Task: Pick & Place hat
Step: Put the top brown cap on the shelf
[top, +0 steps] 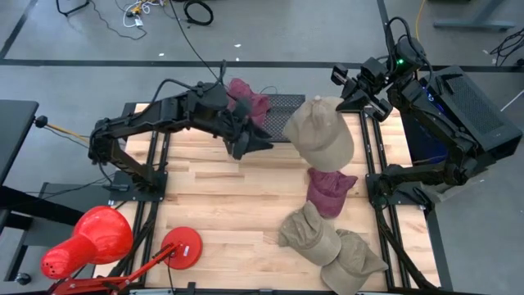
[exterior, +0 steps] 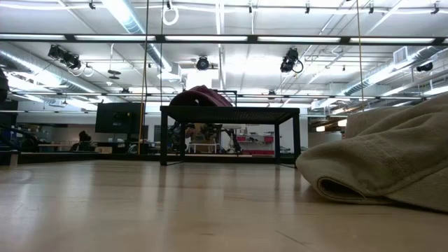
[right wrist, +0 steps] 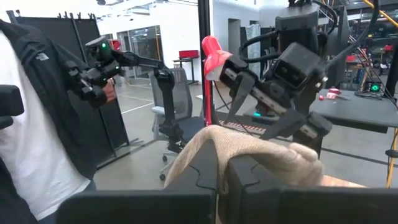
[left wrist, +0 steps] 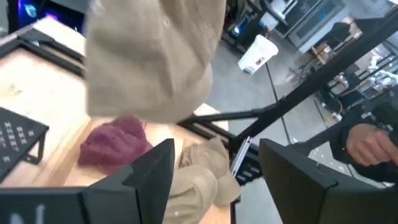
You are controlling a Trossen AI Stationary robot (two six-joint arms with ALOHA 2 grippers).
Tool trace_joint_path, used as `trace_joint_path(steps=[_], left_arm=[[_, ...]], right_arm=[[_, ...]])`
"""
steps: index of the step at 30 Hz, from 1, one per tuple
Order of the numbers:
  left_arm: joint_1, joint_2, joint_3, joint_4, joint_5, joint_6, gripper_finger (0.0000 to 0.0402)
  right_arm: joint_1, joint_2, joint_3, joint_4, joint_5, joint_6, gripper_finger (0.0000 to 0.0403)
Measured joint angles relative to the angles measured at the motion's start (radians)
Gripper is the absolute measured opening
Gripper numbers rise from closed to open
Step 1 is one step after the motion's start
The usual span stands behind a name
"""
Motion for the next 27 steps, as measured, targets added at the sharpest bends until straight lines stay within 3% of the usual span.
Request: trace_joint_path(steps=[13,27], left_arm=[[0.019,-0.119,0.000,-0.003,-0.073,0.012,0.0239],[0.013,-0.149,-0.001,0.002,-0.117,0.033,0.0238]], right_arm=[[-0.007,0.083,0.000,-0.018,0.054,-0.045,0.0001],[-0.086,0.192,0.000,-0.116,0.087,-0.184,0.0001]])
